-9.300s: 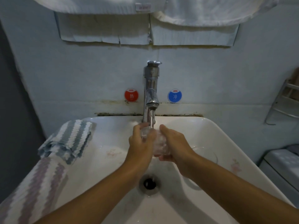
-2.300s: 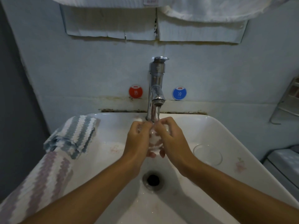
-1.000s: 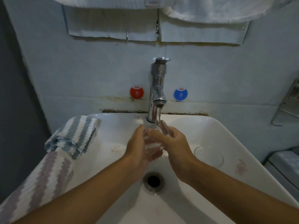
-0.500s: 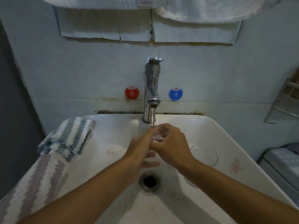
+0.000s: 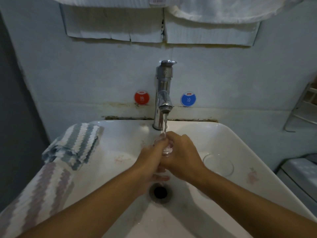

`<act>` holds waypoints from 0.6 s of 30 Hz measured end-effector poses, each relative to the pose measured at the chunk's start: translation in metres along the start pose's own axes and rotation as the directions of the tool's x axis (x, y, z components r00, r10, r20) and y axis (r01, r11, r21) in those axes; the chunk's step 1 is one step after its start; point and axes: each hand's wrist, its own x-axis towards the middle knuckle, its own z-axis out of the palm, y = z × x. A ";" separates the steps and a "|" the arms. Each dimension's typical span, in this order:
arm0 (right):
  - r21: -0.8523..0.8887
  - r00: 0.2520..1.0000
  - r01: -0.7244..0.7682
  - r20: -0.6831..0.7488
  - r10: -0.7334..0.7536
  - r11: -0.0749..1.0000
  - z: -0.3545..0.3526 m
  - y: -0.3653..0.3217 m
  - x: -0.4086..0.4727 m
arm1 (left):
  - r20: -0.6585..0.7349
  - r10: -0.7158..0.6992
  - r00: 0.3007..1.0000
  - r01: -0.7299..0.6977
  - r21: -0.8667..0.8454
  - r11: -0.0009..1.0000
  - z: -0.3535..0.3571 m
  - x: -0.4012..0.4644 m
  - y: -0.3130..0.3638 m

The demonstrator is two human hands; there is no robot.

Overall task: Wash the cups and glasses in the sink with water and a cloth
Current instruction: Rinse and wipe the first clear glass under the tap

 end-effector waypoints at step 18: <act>0.399 0.998 -0.055 0.042 0.041 0.915 0.005 0.005 -0.001 | -0.049 0.011 0.999 -0.014 -0.059 0.998 -0.003 0.002 -0.003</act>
